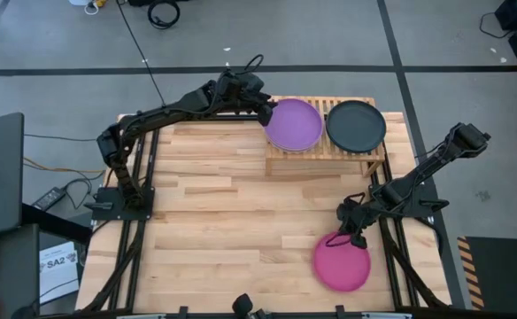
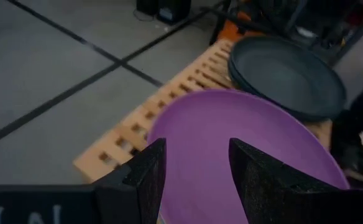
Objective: Place and stack plates onto a shelf
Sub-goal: Stack the pink plate on the top of black plate on the shelf
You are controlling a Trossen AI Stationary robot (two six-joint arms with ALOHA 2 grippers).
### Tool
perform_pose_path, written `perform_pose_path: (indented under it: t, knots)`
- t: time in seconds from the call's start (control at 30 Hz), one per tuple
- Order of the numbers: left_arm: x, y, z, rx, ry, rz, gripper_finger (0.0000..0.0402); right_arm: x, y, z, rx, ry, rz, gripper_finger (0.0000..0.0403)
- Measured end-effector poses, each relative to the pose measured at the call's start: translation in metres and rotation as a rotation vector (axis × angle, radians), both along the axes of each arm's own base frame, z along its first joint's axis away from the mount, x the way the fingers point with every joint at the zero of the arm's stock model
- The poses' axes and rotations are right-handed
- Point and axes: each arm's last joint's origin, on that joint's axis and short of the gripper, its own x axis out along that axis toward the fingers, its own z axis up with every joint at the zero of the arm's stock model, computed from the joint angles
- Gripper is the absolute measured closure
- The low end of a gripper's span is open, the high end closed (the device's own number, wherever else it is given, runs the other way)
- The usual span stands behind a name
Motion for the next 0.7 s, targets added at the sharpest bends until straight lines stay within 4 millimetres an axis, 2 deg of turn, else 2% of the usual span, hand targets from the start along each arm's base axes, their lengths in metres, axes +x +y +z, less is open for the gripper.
perform_pose_path:
  t: [0.27, 0.5, 0.7]
  knots:
    - [-0.02, -0.033, 0.022, 0.069, 0.123, -0.102, 0.0221, 0.01, 0.001, 0.008, -0.024, -0.168, -0.105, 0.0387]
    - [-0.042, -0.079, 0.023, 0.032, 0.375, -0.2, 0.0221, 0.018, -0.001, 0.017, -0.094, -0.338, -0.251, 0.0386]
    - [-0.049, -0.117, 0.023, 0.086, 0.51, -0.266, 0.0221, 0.022, -0.002, 0.023, -0.136, -0.432, -0.346, 0.0386]
